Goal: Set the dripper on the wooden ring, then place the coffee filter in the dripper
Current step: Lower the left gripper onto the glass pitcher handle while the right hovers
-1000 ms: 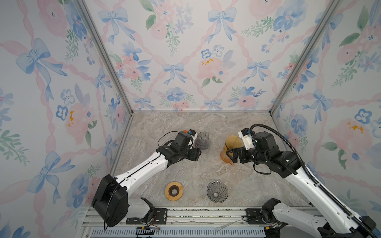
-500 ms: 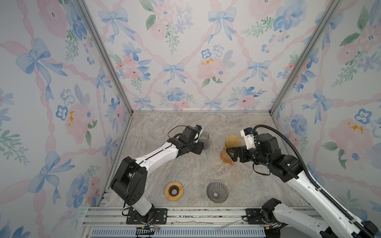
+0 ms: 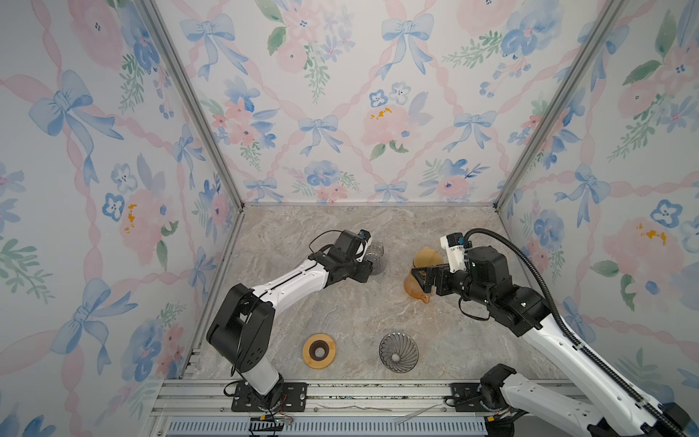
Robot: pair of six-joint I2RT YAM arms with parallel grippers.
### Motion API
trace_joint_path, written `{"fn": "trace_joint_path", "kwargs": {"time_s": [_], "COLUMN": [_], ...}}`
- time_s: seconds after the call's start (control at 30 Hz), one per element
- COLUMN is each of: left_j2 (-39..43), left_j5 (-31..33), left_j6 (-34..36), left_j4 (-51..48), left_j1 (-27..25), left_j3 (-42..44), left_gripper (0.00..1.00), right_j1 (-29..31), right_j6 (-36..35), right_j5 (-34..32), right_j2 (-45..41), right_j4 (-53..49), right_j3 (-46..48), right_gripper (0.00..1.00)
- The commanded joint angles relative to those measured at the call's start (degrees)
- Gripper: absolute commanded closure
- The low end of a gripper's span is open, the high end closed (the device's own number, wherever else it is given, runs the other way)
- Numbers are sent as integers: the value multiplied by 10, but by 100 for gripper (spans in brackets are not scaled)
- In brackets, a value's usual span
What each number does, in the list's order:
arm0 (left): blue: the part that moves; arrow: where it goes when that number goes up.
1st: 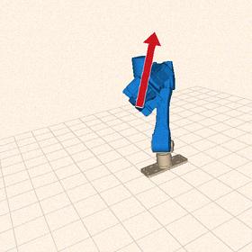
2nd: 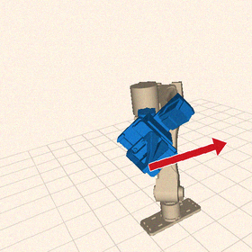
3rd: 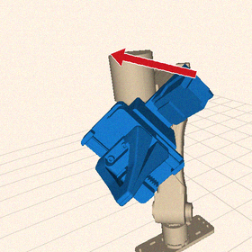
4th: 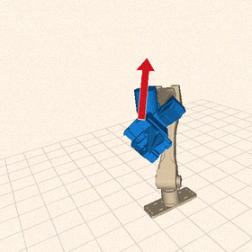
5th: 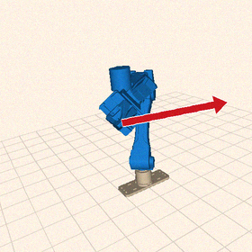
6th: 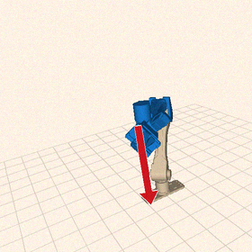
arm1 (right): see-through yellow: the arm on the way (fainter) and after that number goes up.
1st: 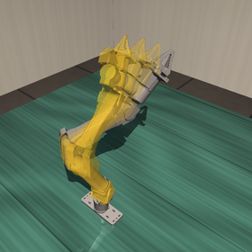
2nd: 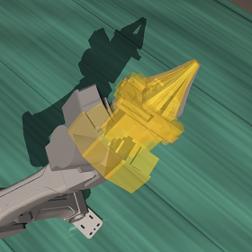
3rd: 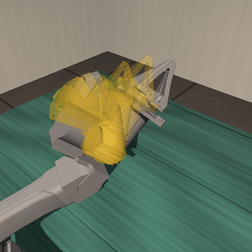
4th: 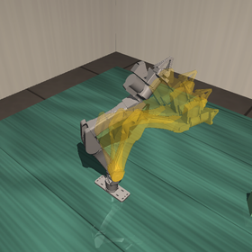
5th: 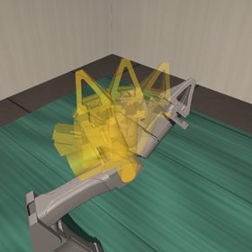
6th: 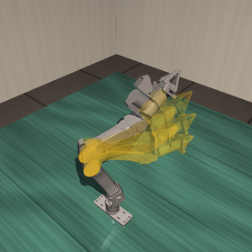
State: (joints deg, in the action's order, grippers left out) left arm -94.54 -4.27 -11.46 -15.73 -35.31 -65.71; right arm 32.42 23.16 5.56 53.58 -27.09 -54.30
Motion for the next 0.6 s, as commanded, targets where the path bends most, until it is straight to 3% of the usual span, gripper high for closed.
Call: {"fn": "trace_joint_path", "kwargs": {"time_s": [0.0, 0.13, 0.57], "left_j2": [-28, -53, -135], "left_j5": [6, 25, 43], "left_j6": [26, 41, 66], "left_j4": [2, 0, -35], "left_j1": [4, 6, 8], "left_j3": [-21, -45, -130], "left_gripper": [43, 44, 62], "right_j1": [6, 7, 7], "right_j6": [-5, -10, -32], "right_j5": [4, 19, -1], "right_j2": [-11, -23, -19], "right_j4": [17, 24, -1], "right_j3": [6, 16, -3], "right_gripper": [4, 4, 4]}}
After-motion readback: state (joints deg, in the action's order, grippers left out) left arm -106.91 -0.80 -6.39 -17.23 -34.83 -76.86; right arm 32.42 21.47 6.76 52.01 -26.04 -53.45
